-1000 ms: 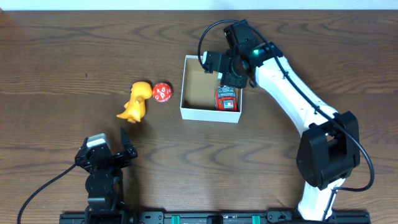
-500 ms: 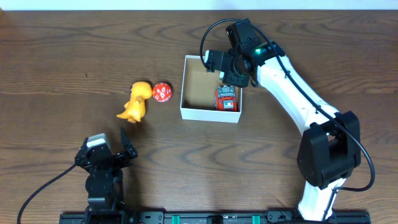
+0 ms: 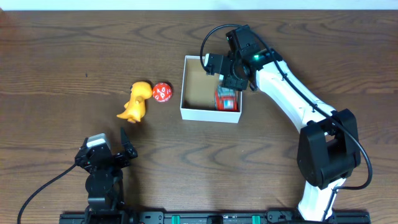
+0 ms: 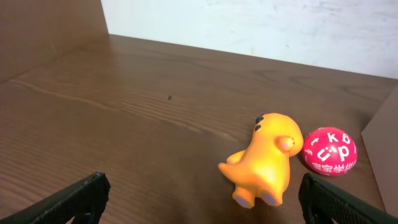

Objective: Pack container
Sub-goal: 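Lower the cube into the box beside the truck and release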

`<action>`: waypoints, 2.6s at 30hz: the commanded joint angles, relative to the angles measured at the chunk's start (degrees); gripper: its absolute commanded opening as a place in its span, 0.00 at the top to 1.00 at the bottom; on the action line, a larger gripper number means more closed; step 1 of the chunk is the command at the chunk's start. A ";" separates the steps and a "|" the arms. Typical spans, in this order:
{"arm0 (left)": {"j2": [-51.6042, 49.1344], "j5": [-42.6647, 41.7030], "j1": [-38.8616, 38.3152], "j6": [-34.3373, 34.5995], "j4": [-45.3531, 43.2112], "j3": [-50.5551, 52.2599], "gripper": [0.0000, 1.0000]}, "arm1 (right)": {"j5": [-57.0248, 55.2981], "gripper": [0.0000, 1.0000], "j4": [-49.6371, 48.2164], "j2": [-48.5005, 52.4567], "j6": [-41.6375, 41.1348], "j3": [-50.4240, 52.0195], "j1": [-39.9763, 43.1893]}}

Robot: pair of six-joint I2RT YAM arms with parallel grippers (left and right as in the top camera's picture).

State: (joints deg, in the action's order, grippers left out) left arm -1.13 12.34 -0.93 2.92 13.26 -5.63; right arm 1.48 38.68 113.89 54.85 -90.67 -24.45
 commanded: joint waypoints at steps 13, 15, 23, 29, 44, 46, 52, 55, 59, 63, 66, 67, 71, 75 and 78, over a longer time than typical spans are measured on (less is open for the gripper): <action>-0.02 0.09 -0.17 -0.55 1.51 0.96 0.02 | -1.51 0.21 -1.11 -0.44 -2.54 -1.11 -0.09; -0.02 0.09 -0.17 -0.55 1.51 0.96 0.02 | -1.42 0.20 -1.88 -0.63 -7.78 -2.67 -1.01; -0.02 0.09 -0.17 -0.55 1.51 0.96 0.02 | 4.83 0.81 -1.81 -0.72 -27.08 -5.64 -5.60; -0.02 0.09 -0.17 -0.55 1.51 0.96 0.02 | 10.38 0.99 -1.73 -0.24 -31.56 -5.49 -7.26; -0.02 0.09 -0.17 -0.55 1.51 0.96 0.02 | 6.29 0.99 -3.80 8.76 -34.75 -5.09 -7.23; -0.02 0.09 -0.17 -0.55 1.51 0.96 0.02 | 3.56 0.99 -4.68 8.83 -35.87 -5.09 -7.23; -0.02 0.09 -0.17 -0.55 1.51 0.96 0.02 | -2.32 0.99 -5.46 8.83 -36.22 -5.09 -7.06; -0.02 0.09 -0.17 -0.55 1.51 0.96 0.02 | -4.35 0.99 -5.46 8.83 -36.20 -5.09 -7.06; -0.02 0.09 -0.17 -0.55 1.51 0.96 0.02 | -4.72 0.99 -4.81 8.83 -36.20 -5.09 -7.08; -0.02 0.09 -0.17 -0.57 1.51 0.96 0.02 | -4.76 0.98 -3.08 8.83 -36.15 -5.09 -7.06; -0.02 0.09 -0.17 -0.55 1.51 0.96 0.02 | -6.64 0.98 -1.51 8.83 -36.15 -5.11 -7.06; -0.02 0.09 -0.17 -0.55 1.51 0.96 0.02 | -7.45 0.98 -1.11 8.83 -36.15 -5.09 -7.06; -0.02 0.09 -0.17 -0.55 1.51 0.96 0.02 | -12.15 0.98 -0.07 8.81 -36.13 -5.11 -7.06; -0.02 0.09 -0.17 -0.55 1.51 0.96 0.02 | -17.79 0.99 0.33 8.61 -36.02 -5.14 -7.10; -0.02 0.09 -0.17 -0.55 1.51 0.96 0.02 | -18.08 0.98 0.76 8.31 -36.00 -5.31 -7.13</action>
State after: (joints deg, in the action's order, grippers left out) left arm -1.13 12.34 -0.93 2.92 13.26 -5.63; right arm -12.69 38.94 123.09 19.81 -95.44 -31.46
